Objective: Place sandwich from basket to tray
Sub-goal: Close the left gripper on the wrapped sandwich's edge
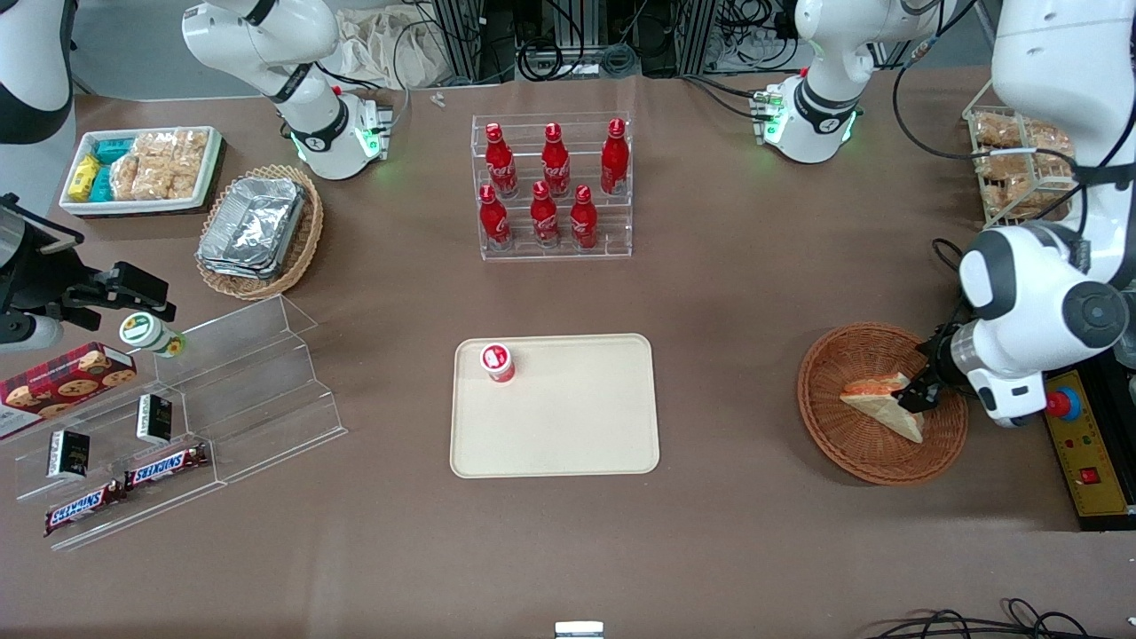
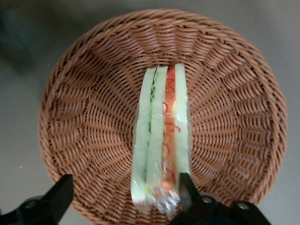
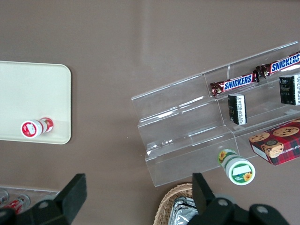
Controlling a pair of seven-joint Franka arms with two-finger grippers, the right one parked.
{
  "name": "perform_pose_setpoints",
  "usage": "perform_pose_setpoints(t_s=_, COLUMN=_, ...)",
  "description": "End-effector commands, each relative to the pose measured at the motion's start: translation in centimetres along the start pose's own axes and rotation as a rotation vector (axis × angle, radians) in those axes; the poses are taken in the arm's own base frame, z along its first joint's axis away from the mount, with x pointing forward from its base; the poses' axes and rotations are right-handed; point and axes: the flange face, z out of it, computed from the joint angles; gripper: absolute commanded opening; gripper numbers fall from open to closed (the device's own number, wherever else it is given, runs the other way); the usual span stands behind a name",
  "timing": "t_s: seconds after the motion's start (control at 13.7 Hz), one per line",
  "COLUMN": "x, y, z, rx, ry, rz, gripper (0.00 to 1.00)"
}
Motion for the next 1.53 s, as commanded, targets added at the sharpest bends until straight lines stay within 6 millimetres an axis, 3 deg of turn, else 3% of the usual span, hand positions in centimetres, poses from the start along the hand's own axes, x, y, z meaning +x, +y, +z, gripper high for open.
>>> perform_pose_setpoints(t_s=0.0, x=-0.3, y=-0.3, z=-0.2, rx=-0.038, ry=0.03, rz=-0.044, gripper=1.0)
perform_pose_setpoints(t_s=0.58, x=-0.2, y=0.5, z=-1.0, rx=-0.068, ry=0.046, rz=-0.099, gripper=1.0)
perform_pose_setpoints(t_s=1.09, x=-0.9, y=1.6, z=1.7, rx=-0.063, ry=0.034, rz=-0.102, gripper=1.0)
perform_pose_setpoints(t_s=1.24, x=-1.1, y=2.0, z=3.2, rx=-0.057, ry=0.037, rz=-0.091, gripper=0.99)
perform_pose_setpoints(t_s=1.31, x=-1.6, y=2.5, z=3.5, rx=-0.058, ry=0.037, rz=-0.092, gripper=0.88)
perform_pose_setpoints(t_s=1.39, x=-1.7, y=2.7, z=3.3, rx=-0.062, ry=0.04, rz=-0.107, gripper=0.44)
perform_pose_setpoints(t_s=1.46, x=-1.7, y=2.7, z=3.4, rx=-0.059, ry=0.041, rz=-0.107, gripper=0.12)
